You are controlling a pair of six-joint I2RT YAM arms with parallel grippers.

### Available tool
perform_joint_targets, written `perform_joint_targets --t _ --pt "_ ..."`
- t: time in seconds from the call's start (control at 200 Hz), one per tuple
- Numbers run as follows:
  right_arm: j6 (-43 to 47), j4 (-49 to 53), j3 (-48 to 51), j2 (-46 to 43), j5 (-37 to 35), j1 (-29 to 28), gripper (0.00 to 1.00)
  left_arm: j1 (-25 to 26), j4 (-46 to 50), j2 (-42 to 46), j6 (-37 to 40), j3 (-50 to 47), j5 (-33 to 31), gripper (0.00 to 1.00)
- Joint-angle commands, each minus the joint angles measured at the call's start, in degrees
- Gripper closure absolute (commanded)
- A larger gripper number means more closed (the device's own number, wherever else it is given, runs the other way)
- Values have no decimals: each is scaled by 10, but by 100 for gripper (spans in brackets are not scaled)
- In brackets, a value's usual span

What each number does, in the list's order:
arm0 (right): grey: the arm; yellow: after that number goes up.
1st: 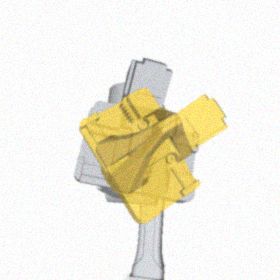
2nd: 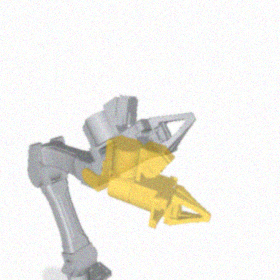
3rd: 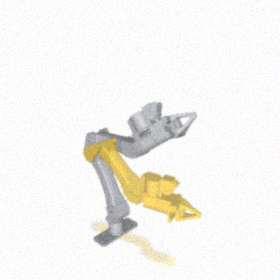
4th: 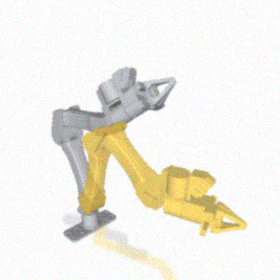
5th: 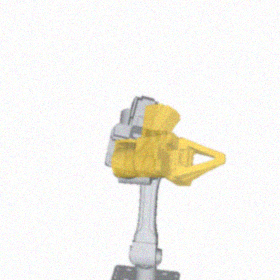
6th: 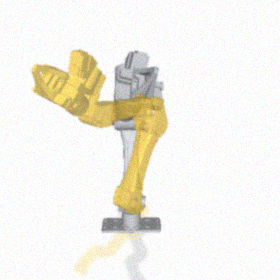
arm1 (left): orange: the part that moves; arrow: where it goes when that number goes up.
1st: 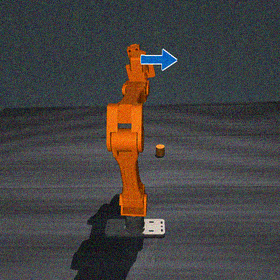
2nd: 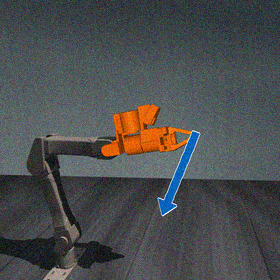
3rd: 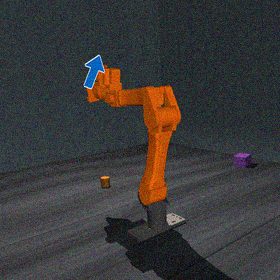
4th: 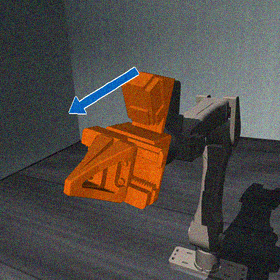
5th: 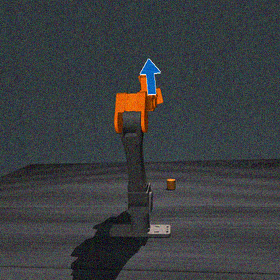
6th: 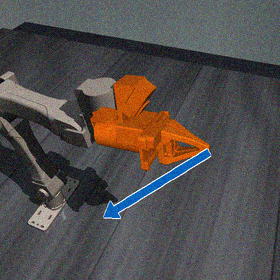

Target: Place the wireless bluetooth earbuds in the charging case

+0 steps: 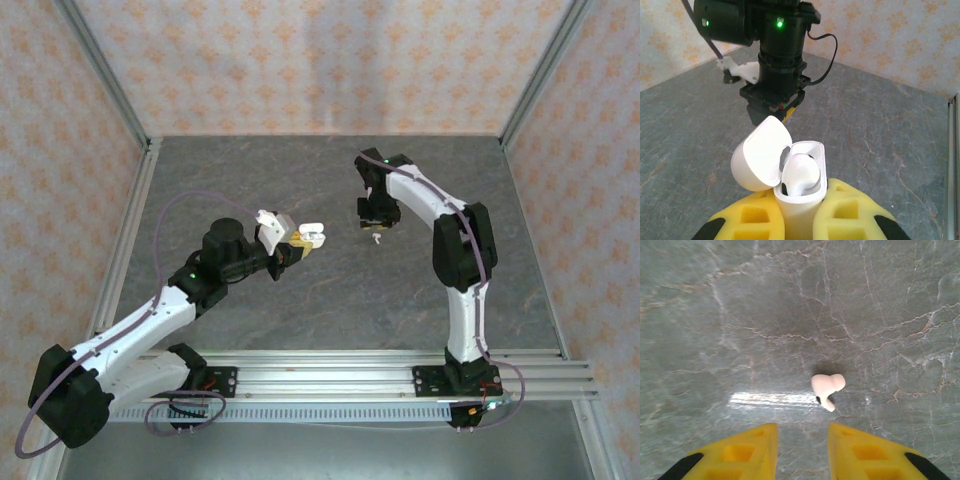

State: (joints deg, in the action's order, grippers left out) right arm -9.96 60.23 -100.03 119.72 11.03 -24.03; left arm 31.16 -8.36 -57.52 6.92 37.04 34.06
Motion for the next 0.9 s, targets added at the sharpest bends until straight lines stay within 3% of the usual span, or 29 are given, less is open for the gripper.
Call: perform_joint_targets --t 0.0,0.896 --pt "21 46 -27 21 -47 0 65 6 -5 1 -4 13 -8 100" --pt "50 45 -62 108 -68 0 65 6 5 1 7 11 -11 100"
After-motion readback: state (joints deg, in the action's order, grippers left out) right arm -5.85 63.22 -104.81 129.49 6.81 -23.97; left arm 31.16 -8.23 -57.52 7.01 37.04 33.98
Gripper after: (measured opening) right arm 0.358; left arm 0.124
